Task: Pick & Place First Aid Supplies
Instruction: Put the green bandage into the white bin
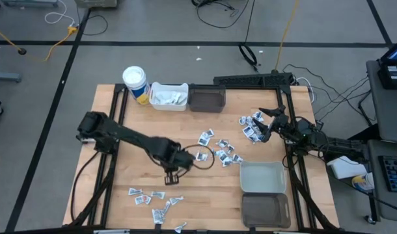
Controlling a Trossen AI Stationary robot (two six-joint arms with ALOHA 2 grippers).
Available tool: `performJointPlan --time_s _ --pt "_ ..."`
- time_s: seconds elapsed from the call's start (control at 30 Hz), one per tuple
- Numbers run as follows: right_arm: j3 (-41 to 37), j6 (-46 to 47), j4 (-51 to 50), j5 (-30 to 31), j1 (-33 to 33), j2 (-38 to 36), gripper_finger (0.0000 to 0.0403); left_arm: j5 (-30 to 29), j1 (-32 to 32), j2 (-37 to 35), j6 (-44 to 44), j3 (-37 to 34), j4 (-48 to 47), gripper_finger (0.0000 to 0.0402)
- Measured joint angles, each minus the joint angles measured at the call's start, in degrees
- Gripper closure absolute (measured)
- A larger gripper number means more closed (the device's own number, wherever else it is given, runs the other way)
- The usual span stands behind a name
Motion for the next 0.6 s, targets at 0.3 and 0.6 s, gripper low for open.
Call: performJointPlan --time_s 0.3,0.6 --pt "0.0 0.0 0.0 0.0 0.0 0.0 0.0124 1.8 5.5 -6.3 9.9 0.1 -5.1 0.0401" --pt "0.0 0.0 0.0 0.0 0.0 0.0 0.0124 1.1 19.5 -7.0 18.5 0.1 -10.6 0.0401"
